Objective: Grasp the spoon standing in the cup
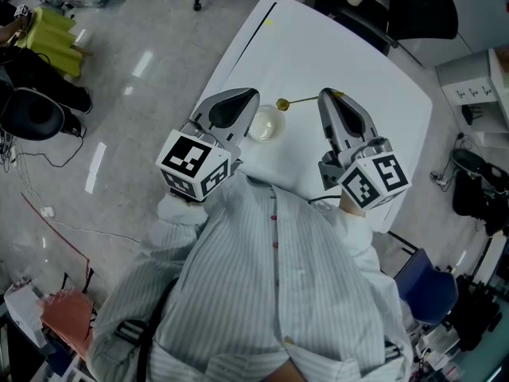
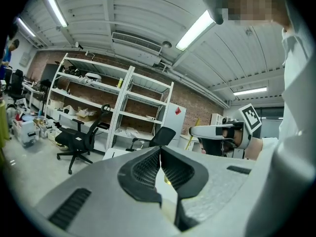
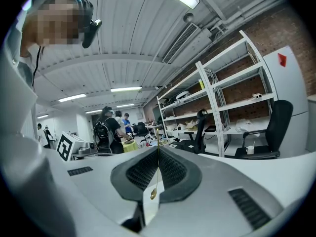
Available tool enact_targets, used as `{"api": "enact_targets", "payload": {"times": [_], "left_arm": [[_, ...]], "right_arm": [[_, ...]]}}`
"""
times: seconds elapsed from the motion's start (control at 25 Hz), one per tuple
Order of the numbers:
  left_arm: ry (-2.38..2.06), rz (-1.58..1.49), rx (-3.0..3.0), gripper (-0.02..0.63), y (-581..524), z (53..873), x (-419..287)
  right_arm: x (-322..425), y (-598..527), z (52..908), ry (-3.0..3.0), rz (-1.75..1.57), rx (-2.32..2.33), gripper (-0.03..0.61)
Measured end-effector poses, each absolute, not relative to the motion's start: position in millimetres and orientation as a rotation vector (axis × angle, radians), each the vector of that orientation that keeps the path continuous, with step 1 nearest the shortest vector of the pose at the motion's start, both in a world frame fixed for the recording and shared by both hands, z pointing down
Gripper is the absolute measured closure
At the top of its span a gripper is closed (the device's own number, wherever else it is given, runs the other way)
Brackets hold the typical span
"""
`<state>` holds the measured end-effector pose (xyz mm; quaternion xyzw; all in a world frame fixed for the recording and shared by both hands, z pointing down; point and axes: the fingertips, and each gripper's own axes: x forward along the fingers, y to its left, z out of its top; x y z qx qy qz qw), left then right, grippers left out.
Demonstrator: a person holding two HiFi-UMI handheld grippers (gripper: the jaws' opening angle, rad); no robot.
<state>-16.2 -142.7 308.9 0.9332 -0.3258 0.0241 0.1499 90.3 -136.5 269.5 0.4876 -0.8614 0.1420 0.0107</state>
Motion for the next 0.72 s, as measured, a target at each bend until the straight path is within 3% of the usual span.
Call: {"api": "enact_targets", "payload": {"times": [0.72], "left_arm": [[-0.760,0.140,2.764,0.603,-147.9,309.4,-13.3]], "right_arm": [[92.4,-143.4,277.2,-2.690,0.465,1.494,0.568]]}}
